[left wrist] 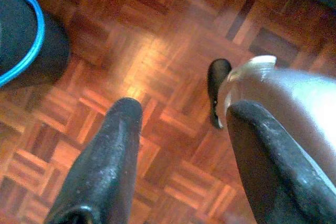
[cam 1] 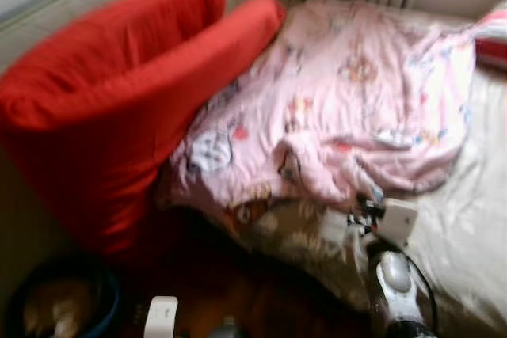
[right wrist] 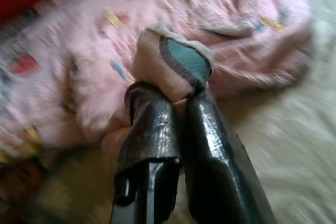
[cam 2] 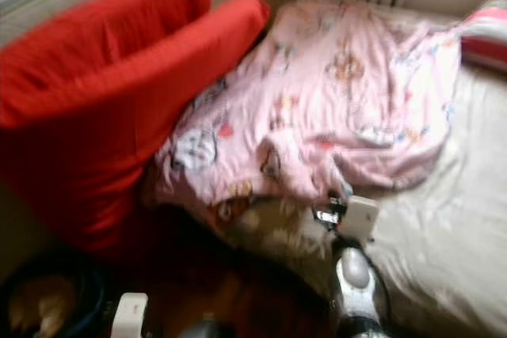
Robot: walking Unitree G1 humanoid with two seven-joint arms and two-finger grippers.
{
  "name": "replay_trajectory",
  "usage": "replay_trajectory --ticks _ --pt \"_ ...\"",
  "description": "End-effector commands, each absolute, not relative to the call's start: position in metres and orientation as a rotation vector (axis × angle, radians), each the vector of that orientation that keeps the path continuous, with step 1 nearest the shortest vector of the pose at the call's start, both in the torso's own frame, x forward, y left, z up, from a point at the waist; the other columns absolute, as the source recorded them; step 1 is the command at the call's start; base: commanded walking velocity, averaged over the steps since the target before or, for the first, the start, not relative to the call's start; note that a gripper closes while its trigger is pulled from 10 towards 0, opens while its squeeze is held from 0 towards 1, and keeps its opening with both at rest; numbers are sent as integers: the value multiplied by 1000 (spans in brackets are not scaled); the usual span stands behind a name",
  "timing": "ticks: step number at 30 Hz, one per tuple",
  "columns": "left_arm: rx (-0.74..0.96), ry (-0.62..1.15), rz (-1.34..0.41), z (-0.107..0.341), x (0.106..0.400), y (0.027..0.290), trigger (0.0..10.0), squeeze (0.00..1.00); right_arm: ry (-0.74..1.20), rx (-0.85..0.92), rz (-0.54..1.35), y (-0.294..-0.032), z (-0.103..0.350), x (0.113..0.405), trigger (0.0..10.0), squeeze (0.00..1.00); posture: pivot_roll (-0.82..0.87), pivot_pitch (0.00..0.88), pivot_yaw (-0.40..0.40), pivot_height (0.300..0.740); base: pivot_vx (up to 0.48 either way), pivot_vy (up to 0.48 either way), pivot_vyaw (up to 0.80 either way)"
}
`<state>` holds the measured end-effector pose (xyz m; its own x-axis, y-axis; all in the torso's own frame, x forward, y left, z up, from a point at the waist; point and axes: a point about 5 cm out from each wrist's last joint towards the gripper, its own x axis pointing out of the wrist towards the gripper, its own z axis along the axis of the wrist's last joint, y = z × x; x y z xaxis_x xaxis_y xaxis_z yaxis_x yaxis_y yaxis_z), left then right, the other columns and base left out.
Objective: Clean up the room
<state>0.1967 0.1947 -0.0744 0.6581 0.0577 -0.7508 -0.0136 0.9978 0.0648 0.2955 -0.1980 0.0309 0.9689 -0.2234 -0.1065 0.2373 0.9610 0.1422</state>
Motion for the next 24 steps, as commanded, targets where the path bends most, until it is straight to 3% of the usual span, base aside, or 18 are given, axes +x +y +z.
replay_trajectory --ticks 1,5,18,24 --pt "60 842 37 -73 199 195 10000 0 62 149 -268 -204 34 295 10000 0 -44 155 42 740 0 0 0" --pt "63 839 35 -72 200 195 10000 0 40 125 -347 -216 37 292 10000 0 -45 156 42 740 0 0 0" --pt "88 843 15 -72 201 194 10000 0 47 123 -342 -212 35 292 10000 0 -43 155 43 740 0 0 0" --pt "91 846 10 -73 200 194 10000 0 50 123 -325 -208 35 293 10000 0 -43 155 43 740 0 -267 0"
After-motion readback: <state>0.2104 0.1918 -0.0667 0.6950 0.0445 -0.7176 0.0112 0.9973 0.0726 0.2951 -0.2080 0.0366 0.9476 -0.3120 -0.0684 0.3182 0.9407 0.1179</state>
